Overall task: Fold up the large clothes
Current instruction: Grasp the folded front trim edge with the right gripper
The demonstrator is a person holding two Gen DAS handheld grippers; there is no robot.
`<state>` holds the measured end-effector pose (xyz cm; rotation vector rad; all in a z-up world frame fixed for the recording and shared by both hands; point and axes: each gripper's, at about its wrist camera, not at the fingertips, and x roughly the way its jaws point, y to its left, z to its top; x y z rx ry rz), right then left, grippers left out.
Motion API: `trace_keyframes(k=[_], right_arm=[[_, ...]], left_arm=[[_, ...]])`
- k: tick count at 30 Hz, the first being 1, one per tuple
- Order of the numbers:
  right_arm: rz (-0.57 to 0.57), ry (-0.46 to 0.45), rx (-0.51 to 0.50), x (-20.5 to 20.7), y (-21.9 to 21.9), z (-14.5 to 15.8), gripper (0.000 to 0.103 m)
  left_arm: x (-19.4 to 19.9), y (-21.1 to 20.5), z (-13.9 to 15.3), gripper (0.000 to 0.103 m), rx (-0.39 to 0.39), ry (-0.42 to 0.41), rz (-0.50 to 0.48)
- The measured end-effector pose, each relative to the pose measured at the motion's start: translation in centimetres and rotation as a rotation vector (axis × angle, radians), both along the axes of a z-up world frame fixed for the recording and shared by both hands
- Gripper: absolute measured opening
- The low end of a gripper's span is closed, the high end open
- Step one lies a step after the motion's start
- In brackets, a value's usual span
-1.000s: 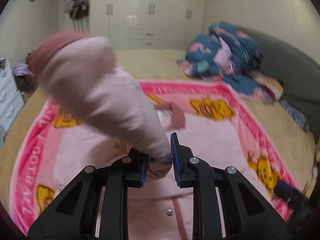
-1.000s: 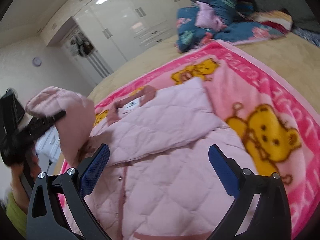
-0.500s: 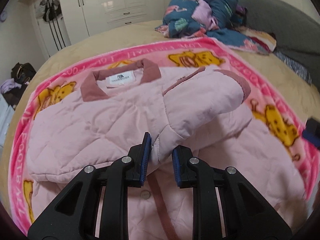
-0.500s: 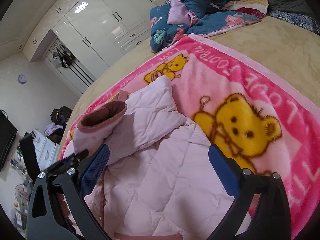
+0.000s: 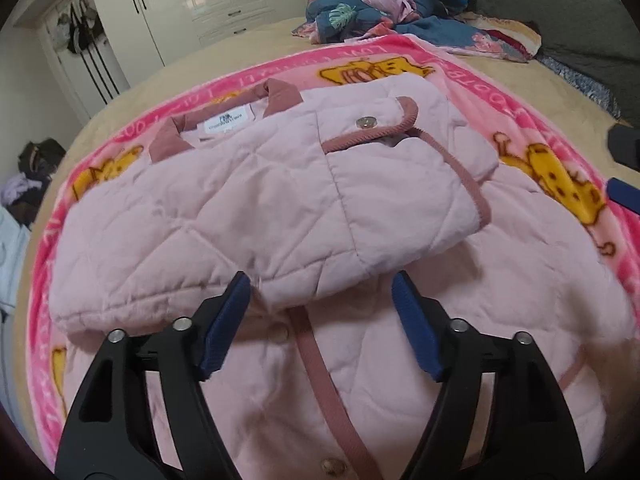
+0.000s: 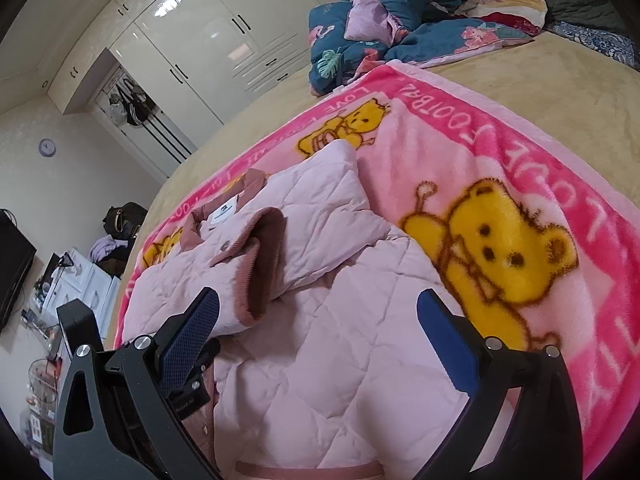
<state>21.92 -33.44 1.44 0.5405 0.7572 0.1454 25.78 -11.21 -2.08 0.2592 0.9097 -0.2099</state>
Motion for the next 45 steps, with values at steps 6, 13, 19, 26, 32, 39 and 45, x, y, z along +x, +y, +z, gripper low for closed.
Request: trace_keyframes(k=[6, 13, 19, 26, 32, 39, 45], right_arm=[[0.029, 0.007, -0.005, 0.3, 1.4, 0.0, 0.099], [0.1, 0.015, -0.003, 0.9, 4.2, -0.1, 0.099], [0.155, 0.056, 0.023, 2.6, 6.9, -1.2, 0.099], [0.171, 0.126, 0.092, 5.4, 9.6, -3.2, 0.099], [0.145, 0.17, 0.168, 7.3, 10.3, -4.7, 0.099], [0.072, 0.177, 0.236, 8.1, 9.2, -5.6, 0.066], [0.151, 0.047, 0.128, 8.2, 9.2, -2.9, 0.024]], left_arm=[[-1.7, 2.1, 1.3, 0.091, -0.078, 0.008, 0.007], [-2.0, 6.8, 3.0, 0.094, -0.213, 0.045, 0.1], [-1.8, 12.2, 4.6, 0.094, -0.296, 0.016, 0.223], [-1.8, 17.5, 5.0, 0.094, -0.346, -0.012, 0.332], [-1.6, 21.0, 4.6, 0.094, -0.388, -0.014, 0.415], [-1.2, 23.4, 4.2, 0.094, -0.427, -0.016, 0.472], [-0.1, 24.2, 4.0, 0.094, -0.451, -0.009, 0.498]])
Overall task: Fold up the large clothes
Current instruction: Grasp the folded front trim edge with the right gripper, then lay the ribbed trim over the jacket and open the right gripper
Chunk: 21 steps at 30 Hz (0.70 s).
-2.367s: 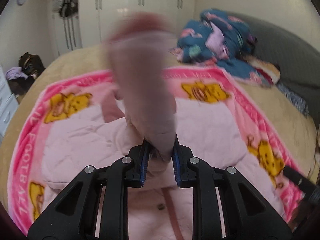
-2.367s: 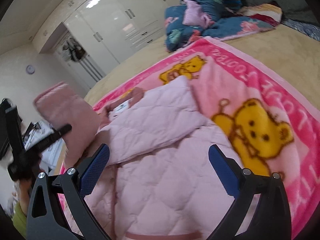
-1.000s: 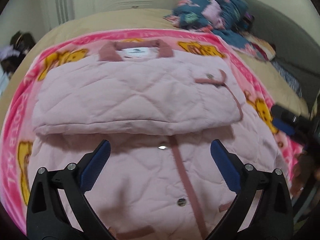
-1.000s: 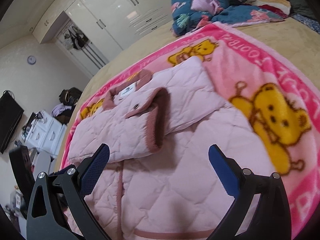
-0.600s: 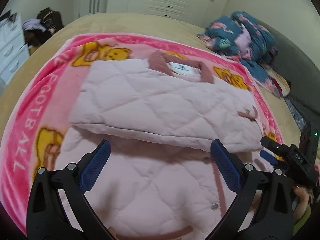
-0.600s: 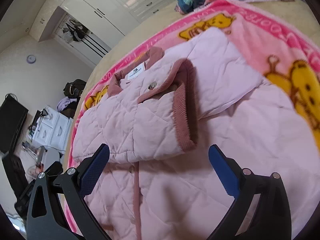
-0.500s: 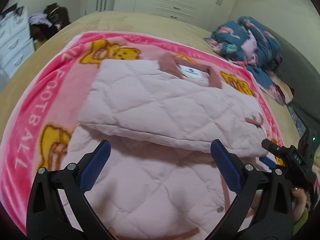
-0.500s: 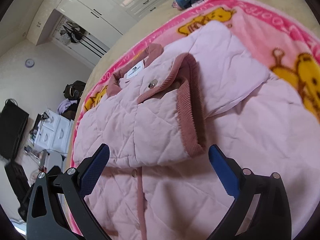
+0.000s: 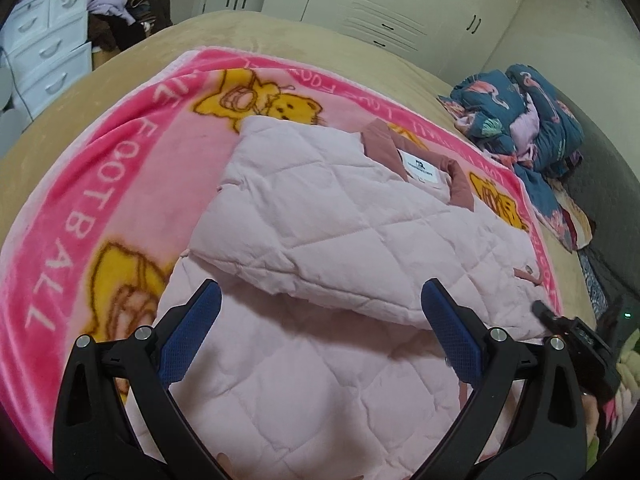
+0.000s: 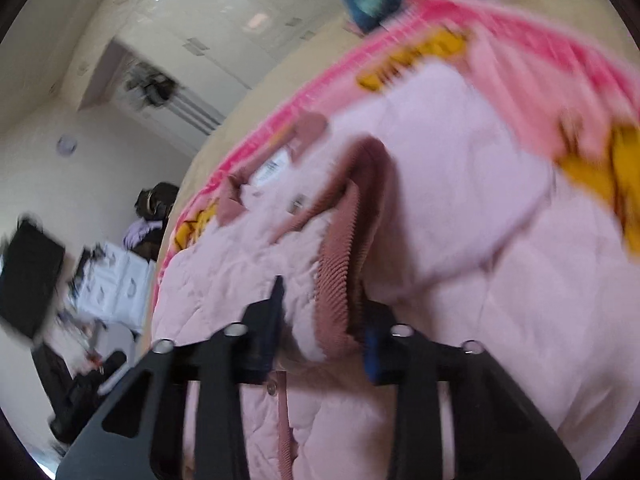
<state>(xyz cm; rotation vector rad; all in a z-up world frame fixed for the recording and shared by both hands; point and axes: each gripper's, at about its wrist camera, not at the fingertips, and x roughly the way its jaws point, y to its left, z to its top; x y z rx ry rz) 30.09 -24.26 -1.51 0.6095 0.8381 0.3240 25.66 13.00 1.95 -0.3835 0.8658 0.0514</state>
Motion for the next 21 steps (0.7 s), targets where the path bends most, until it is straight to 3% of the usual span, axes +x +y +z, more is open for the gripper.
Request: trace_keyframes(k=[5, 8, 10, 17, 20, 21], right_arm=[[0.114, -0.247, -0.151, 0.7, 1.3, 7.1, 0.018], [0.152, -0.362, -0.239, 1.3, 1.7, 9.5, 0.018], [0.153, -0.354, -0.265, 2.3, 1.2, 9.1, 0.018], [0.101, -0.199, -0.234, 3.3, -1.3, 3.9, 0.018], [0.093, -0.144, -0.232, 2.9, -1.3, 1.9, 0.024], [0.081, -0.13, -0.241, 2.7, -1.4, 1.4, 0.03]], left_arm=[[1.7, -0.4, 1.0, 0.094, -0.039, -0.021, -0.001], [3.2, -1.1, 1.5, 0.094, -0.028, -0.032, -0.01], [4.3, -1.7, 1.3, 0.094, -0.02, -0.021, -0.019], [7.1, -3.8, -0.3, 0.094, 0.043, 0.038, -0.075], [7.7, -4.2, -1.2, 0.094, 0.052, 0.061, -0.085], [7.7, -4.3, -1.4, 0.094, 0.055, 0.065, -0.089]])
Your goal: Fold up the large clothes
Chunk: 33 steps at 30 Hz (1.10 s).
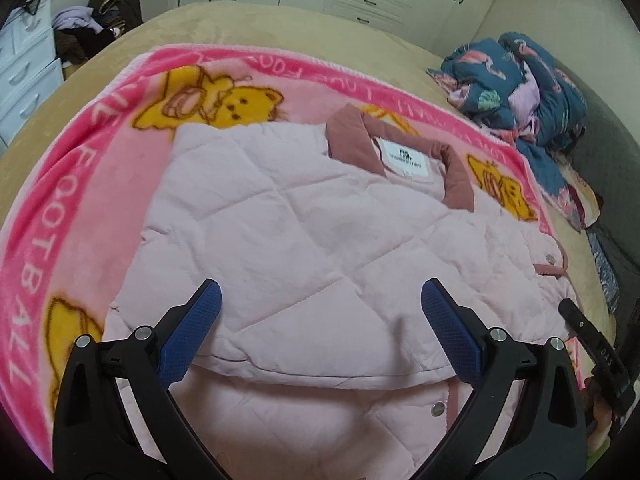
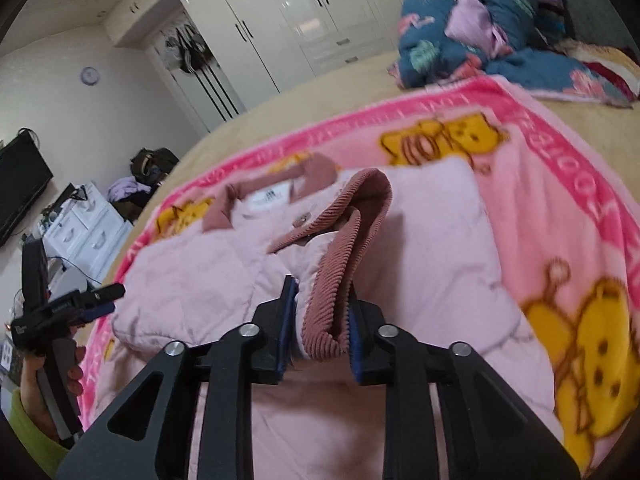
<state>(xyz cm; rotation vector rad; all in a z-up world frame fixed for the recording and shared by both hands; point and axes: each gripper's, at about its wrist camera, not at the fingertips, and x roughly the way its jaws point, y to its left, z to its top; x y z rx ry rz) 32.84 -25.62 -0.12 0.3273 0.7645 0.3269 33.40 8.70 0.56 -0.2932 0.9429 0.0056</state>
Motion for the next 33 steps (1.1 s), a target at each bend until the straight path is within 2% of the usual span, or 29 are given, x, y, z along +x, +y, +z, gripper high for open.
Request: trace_keyframes(k=[4, 5, 6, 9, 11, 17, 19, 25, 31, 33], right_arm=[[-0.056, 0.011, -0.038, -1.0, -0.5, -0.4, 0.05], [-0.094, 0.006, -0.047, -1.5, -0.9, -0.1, 0.058], [-0.118, -0.002, -0.048, -1.8, -1.1, 0.2, 0.06], [-0.125, -0.047, -0.067, -2.5, -0.9, 1.4, 0.061], [-0.088, -0.071, -0.095, -2.7, 0.1, 2.3, 0.065], [0.092, -0.095, -0.21, -1.7, 5.7, 3.6, 0.076], [0.13, -0.085, -0.265, -1.1, 7.7, 3.5, 0.076], [0.228, -0.046, -0.342, 1.0, 12.3, 1.9, 0.076], [0.259, 0.084, -0.435, 3.0, 14.3, -2.6, 0.077], [0.253, 0.095, -0.437, 3.2, 14.4, -3.7, 0.078]], left_arm=[[0.1, -0.5, -0.3, 0.094, 0.023, 0.003, -0.017], [0.2, -0.7, -0.4, 0.094, 0.031, 0.003, -0.022], [0.3, -0.9, -0.5, 0.094, 0.04, 0.005, -0.027], [0.5, -1.2, -1.2, 0.094, 0.044, 0.022, -0.033], [0.7, -1.3, -2.1, 0.094, 0.056, 0.049, -0.038], [0.6, -1.4, -4.8, 0.094, 0.07, 0.079, -0.054], [0.5, -1.0, -5.5, 0.095, 0.056, 0.074, -0.057], [0.3, -0.9, -5.6, 0.095, 0.054, 0.066, -0.067], [0.3, -1.0, -5.8, 0.095, 0.061, 0.066, -0.074], [0.3, -1.1, -5.8, 0.095, 0.066, 0.066, -0.077]])
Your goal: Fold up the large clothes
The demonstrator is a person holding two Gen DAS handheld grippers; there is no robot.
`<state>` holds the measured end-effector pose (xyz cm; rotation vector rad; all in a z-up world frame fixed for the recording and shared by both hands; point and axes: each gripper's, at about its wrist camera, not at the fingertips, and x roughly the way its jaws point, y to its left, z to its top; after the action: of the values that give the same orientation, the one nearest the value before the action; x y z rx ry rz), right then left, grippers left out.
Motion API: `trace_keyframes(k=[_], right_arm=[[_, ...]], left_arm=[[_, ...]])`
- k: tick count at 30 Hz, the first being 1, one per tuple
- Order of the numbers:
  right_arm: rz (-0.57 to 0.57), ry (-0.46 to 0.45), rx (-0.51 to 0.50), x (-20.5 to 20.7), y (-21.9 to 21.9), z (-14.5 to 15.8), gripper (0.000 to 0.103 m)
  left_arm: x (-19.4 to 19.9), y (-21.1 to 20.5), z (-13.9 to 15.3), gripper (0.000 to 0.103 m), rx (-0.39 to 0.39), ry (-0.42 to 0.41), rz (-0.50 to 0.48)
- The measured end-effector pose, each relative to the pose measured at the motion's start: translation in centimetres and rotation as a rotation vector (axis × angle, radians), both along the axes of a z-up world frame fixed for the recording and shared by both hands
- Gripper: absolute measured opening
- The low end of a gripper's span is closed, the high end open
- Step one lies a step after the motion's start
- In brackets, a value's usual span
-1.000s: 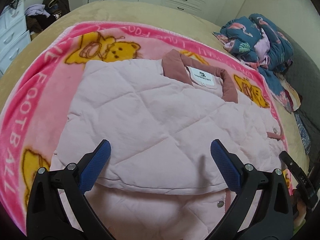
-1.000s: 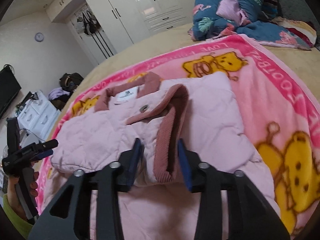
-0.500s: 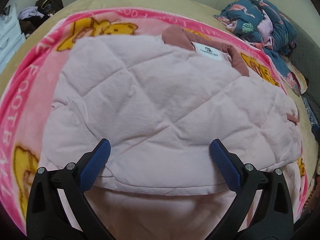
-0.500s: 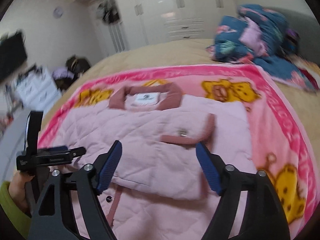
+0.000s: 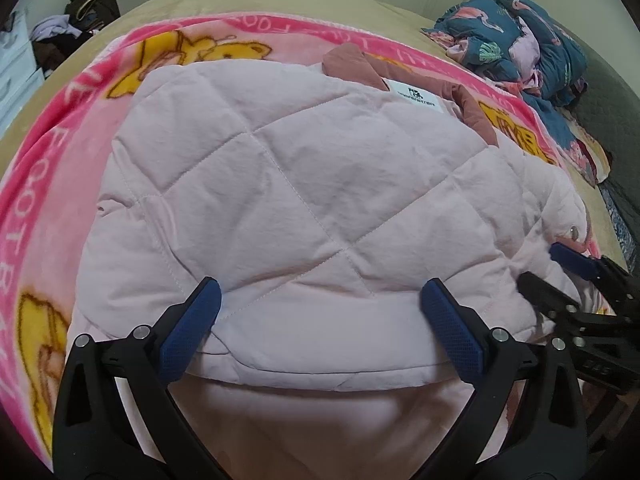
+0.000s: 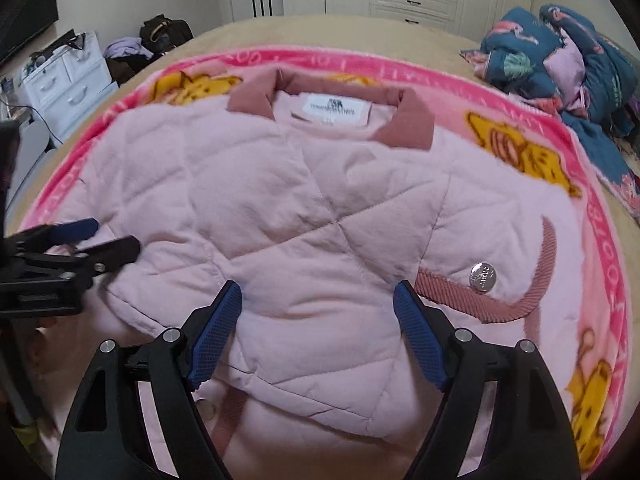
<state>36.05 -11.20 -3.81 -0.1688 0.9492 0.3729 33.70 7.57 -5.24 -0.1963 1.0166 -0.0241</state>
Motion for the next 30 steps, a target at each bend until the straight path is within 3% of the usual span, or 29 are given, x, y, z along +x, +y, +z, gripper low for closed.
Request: trace_keyframes(k=[7, 13, 17, 30], right_arm=[[-0.016, -0.02, 0.039, -0.2, -0.6, -1.2, 0.08], [-0.039, -0.023, 0.13, -1.8, -1.9, 0.9, 0.081], [-0.061, -0.038, 0.201, -3.2, -3.2, 2.3, 0.089], [-0.089, -0.087, 0.274, -6.1, -4.7, 5.7, 0.099]], left_arm=[[0.0, 0.1, -0.2, 0.095, -0.006, -0.009, -0.006], [-0.5, 0.0, 0.6, 0.095, -0.011, -0.015, 0.005], [-1.1, 0.4, 1.3, 0.094, -0.034, -0.007, 0.009], [-3.7, 0.7, 4.8, 0.094, -0.071, -0.035, 0.027]])
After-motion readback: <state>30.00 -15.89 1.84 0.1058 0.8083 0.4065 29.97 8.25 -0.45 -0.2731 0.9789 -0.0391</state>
